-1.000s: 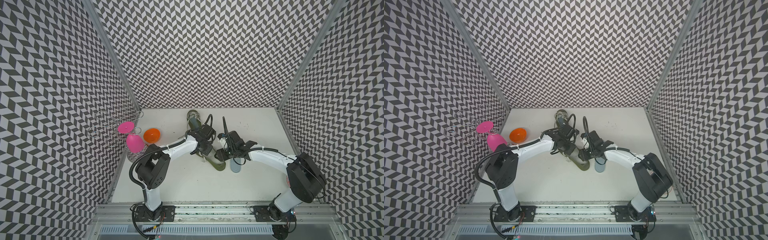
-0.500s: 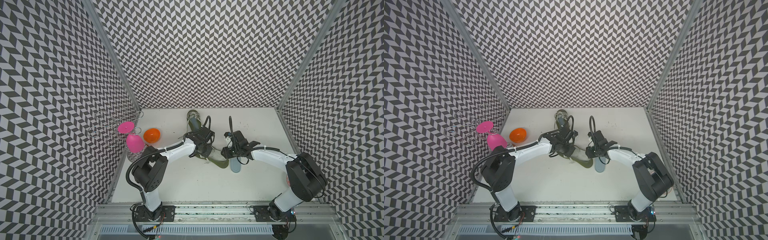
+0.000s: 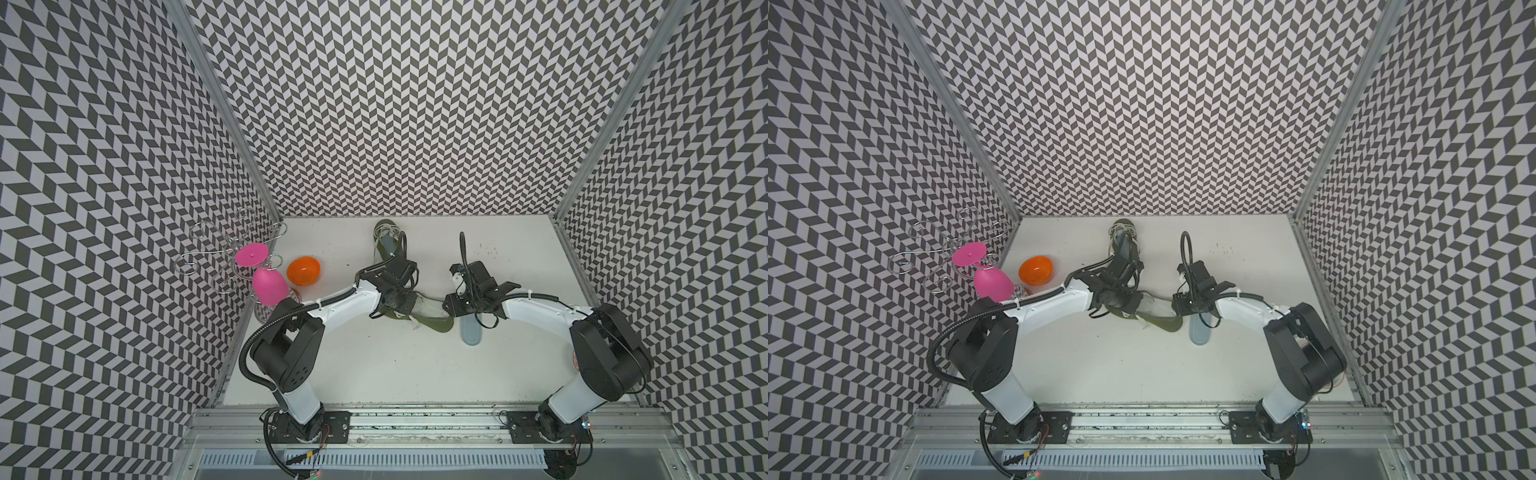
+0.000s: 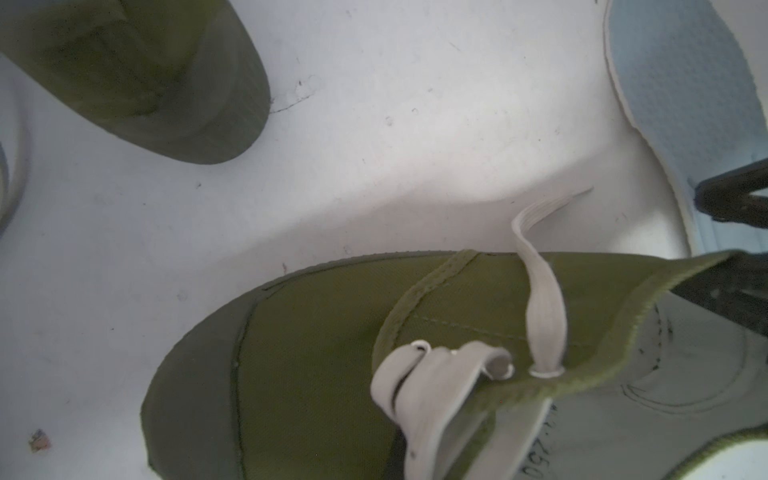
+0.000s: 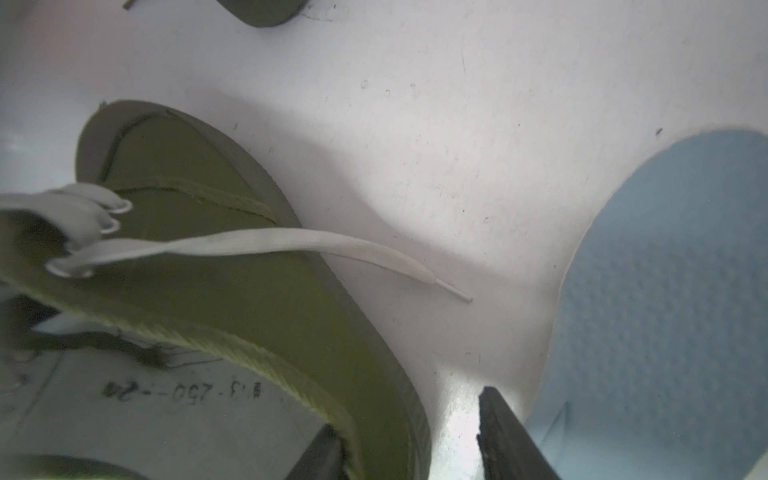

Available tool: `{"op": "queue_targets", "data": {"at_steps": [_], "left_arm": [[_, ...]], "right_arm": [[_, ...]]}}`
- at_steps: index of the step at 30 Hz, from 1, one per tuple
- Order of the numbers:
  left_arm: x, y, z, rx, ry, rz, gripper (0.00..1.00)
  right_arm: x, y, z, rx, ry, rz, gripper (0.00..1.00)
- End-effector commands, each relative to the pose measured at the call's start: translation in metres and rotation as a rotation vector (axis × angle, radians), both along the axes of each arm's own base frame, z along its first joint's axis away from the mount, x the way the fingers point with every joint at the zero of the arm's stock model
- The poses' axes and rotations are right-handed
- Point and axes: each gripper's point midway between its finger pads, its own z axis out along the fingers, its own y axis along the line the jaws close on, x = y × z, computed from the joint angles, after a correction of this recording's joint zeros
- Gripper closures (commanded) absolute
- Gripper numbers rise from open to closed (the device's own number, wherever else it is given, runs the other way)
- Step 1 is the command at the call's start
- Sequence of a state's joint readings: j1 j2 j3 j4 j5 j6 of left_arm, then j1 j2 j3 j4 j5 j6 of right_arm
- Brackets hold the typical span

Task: Insert the insole into the shoe
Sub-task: Adjust the shoe at the center of the board.

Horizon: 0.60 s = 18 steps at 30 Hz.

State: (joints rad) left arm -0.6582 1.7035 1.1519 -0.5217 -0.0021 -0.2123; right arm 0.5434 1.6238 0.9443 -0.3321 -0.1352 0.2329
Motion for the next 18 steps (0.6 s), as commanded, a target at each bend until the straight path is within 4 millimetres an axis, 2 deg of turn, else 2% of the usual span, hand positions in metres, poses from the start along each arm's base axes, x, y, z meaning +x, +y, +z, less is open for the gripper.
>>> {"op": "queue_targets", "data": {"at_steps": [1, 5, 8, 13, 18], "left_arm": [[0.011, -0.003, 0.025, -0.081, -0.053, 0.06, 1.0], [0.014, -0.001, 0.026, -0.088, -0.065, 0.1, 1.0], [0.018, 0.004, 0.031, -0.086, -0.091, 0.14, 1.0], [0.024, 0.018, 0.032, -0.084, -0.103, 0.187, 1.0], [0.028, 0.027, 0.033, -0.219, -0.069, 0.224, 1.0]], "right_arm": [[0.007, 0.007, 0.009, -0.07, -0.043, -0.001, 0.51], [0.009, 0.02, 0.009, -0.091, -0.046, 0.002, 0.49], [0.011, 0.017, 0.002, -0.123, -0.035, -0.008, 0.49], [0.015, -0.002, -0.004, -0.135, -0.026, -0.048, 0.58], [0.024, -0.029, -0.009, -0.154, -0.027, -0.09, 0.59]]}}
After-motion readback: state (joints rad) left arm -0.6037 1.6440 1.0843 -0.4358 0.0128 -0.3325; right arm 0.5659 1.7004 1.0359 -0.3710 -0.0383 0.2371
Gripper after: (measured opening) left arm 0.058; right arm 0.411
